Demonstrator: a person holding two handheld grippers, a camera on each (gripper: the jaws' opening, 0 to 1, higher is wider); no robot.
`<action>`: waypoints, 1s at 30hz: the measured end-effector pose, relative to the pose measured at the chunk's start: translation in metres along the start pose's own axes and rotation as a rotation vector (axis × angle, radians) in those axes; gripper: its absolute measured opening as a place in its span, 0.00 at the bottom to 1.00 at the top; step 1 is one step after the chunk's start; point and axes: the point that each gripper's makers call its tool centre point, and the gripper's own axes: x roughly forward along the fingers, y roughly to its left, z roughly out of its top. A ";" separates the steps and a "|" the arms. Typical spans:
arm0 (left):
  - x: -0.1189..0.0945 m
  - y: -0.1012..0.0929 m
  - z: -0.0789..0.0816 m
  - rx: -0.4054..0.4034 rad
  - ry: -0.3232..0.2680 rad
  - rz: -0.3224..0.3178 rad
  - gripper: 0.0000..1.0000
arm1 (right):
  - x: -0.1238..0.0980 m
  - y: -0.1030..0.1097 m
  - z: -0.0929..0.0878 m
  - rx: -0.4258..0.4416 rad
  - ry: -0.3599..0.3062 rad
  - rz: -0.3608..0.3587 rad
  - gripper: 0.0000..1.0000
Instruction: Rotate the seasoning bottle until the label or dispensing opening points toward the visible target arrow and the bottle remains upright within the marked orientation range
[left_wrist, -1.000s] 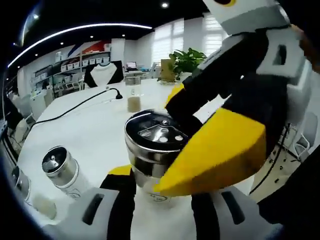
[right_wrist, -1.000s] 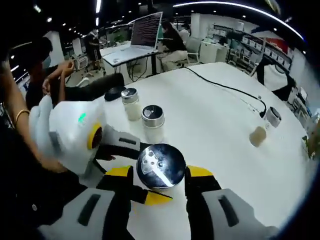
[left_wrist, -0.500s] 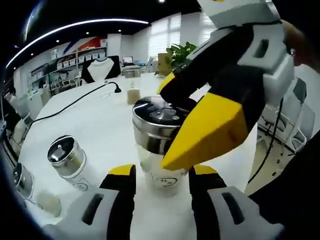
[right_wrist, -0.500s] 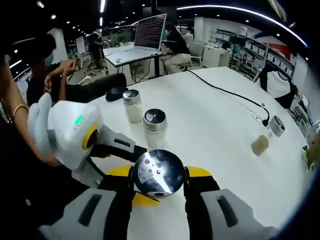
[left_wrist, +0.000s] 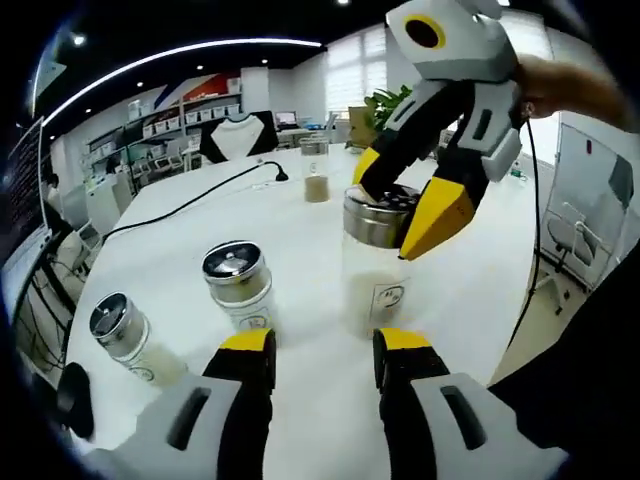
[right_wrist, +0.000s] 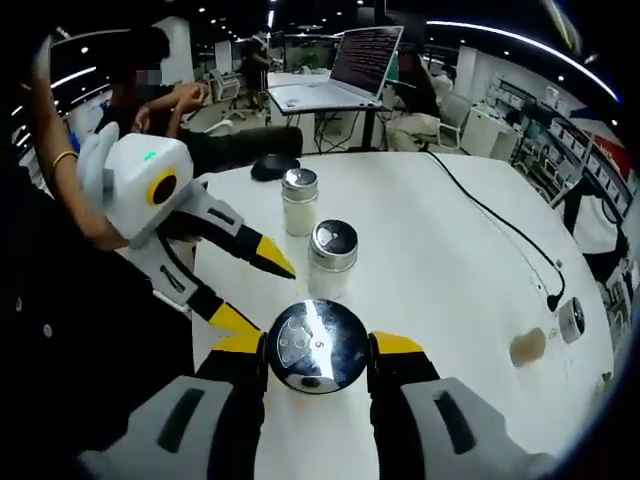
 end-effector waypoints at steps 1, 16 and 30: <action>0.002 0.007 -0.001 -0.020 0.000 0.018 0.43 | 0.001 -0.001 0.001 -0.004 0.001 0.003 0.37; 0.037 0.051 0.027 -0.087 -0.062 0.123 0.46 | 0.001 -0.003 0.000 0.007 0.010 0.001 0.37; 0.035 0.049 0.024 -0.147 -0.081 0.172 0.36 | 0.001 -0.003 0.000 0.006 0.004 0.009 0.37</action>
